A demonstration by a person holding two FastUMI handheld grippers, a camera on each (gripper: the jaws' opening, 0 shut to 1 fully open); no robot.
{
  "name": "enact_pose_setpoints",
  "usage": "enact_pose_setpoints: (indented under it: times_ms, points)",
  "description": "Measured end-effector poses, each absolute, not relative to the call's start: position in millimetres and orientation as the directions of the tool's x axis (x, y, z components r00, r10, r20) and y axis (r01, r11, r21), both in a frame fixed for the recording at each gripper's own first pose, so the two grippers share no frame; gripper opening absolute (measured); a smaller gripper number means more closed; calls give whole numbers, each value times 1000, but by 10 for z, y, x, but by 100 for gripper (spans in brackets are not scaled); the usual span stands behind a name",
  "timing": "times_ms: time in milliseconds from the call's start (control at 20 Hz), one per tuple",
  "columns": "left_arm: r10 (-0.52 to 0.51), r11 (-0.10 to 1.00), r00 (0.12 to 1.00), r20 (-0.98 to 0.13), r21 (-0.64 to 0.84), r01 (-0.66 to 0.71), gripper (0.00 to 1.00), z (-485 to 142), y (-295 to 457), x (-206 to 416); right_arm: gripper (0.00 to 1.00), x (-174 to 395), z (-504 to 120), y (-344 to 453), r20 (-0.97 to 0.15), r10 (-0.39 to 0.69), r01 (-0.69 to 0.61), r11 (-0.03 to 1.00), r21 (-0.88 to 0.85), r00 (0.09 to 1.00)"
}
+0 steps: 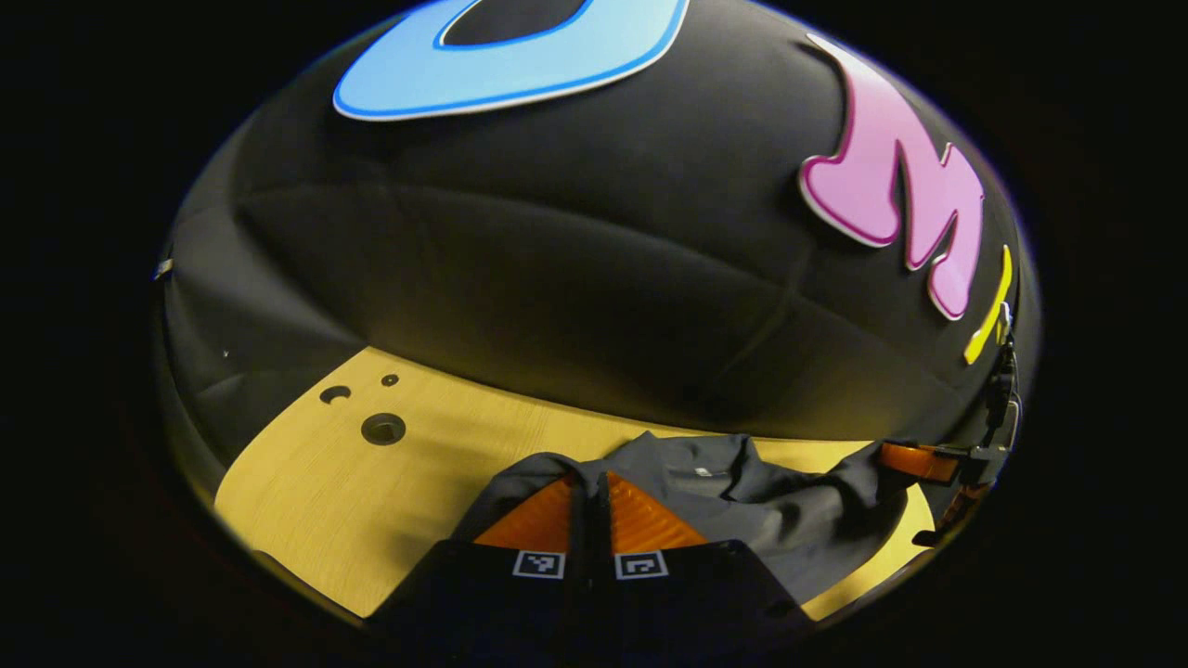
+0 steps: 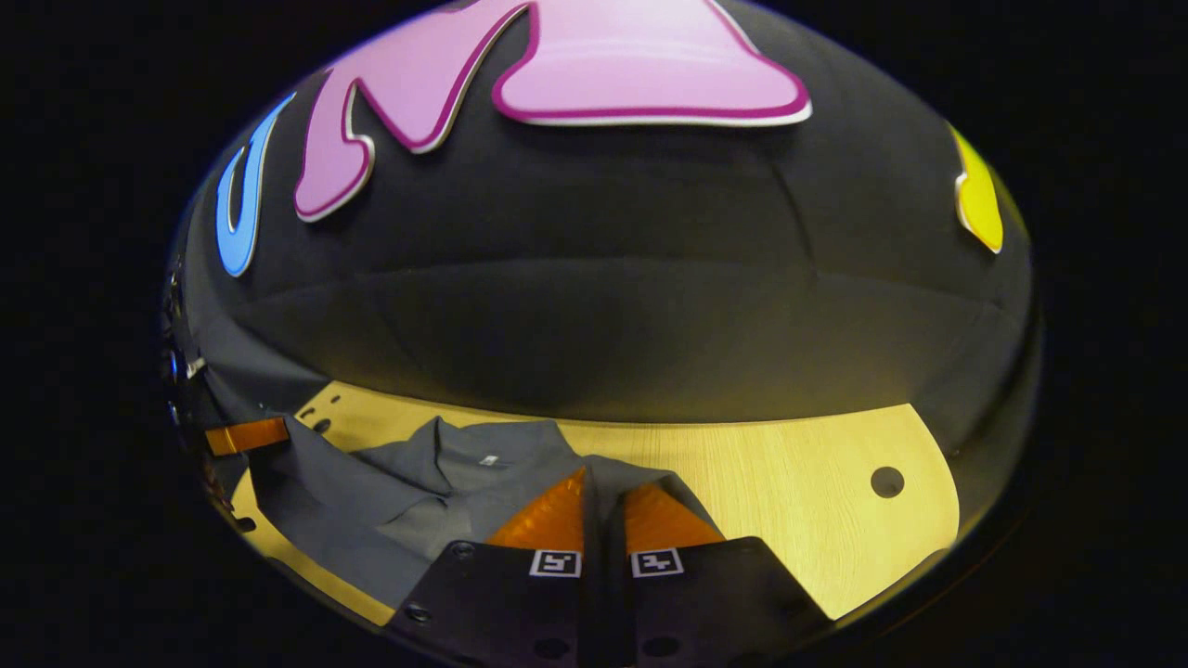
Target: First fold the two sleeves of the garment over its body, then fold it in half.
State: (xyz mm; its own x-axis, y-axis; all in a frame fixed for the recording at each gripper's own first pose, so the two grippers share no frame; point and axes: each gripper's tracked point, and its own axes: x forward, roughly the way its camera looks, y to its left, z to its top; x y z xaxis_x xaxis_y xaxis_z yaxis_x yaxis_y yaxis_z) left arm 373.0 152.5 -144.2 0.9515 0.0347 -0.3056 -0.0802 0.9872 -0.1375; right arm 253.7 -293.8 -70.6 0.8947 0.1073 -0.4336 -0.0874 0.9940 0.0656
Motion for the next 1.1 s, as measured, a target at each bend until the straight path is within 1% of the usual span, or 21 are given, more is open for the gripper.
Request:
enact_pose_setpoints:
  times_ms: [100, 150, 200, 250, 300, 400, 450, 500, 550, 600, 650, 700, 850, 1100]
  points:
    - [54, 986, 947, -317, -130, -100, 6, -1543, 1530, 3826, 5, 2604, -834, -2887, -433, 111, -104, 994, 39, 895]
    - [66, 985, 944, -322, -128, -112, 9, -1599, 1527, 3851, 5, 2619, -874, -2876, -436, 113, -106, 994, 41, 893]
    - [64, 985, 940, -336, -132, -114, 5, -1660, 1510, 3863, 7, 2628, -941, -2892, -447, 109, -100, 994, 44, 888]
    - [67, 985, 933, -353, -124, -117, 16, -1693, 1494, 3826, 10, 2601, -971, -2885, -460, 120, -100, 993, 69, 879]
    - [82, 986, 926, -369, -106, -130, 14, -1722, 1509, 3804, 16, 2588, -1014, -2877, -475, 129, -93, 991, 97, 870]
    - [85, 988, 920, -384, -86, -128, 52, -1666, 1486, 3723, 43, 2493, -985, -2854, -484, 157, -96, 984, 148, 861]
    - [88, 989, 924, -373, -77, -126, 71, -1601, 1453, 3669, 54, 2446, -926, -2911, -473, 142, -86, 987, 138, 870]
    - [97, 990, 931, -353, -61, -126, 85, -1446, 1460, 3568, 66, 2373, -805, -2999, -457, 122, -75, 990, 119, 881]
    - [107, 991, 934, -340, -42, -129, 85, -1305, 1468, 3457, 78, 2262, -676, -3060, -446, 115, -74, 991, 109, 887]
    - [110, 992, 939, -327, -24, -124, 95, -1200, 1446, 3366, 96, 2152, -555, -3091, -436, 111, -73, 992, 104, 893]
    - [103, 994, 945, -311, -7, -111, 96, -1063, 1399, 3246, 99, 2017, -447, -3124, -425, 104, -69, 993, 95, 899]
    - [99, 995, 951, -292, 15, -99, 96, -927, 1354, 3124, 99, 1904, -349, -3159, -414, 92, -64, 995, 82, 906]
    - [83, 995, 973, -214, 76, -68, 96, -486, 1174, 2667, 99, 1481, -7, -3200, -367, 55, -40, 998, 47, 929]
    - [16, 993, 997, -75, 117, -7, 96, 114, 770, 1761, 99, 687, 660, -3187, -266, 5, 3, 1000, 31, 964]
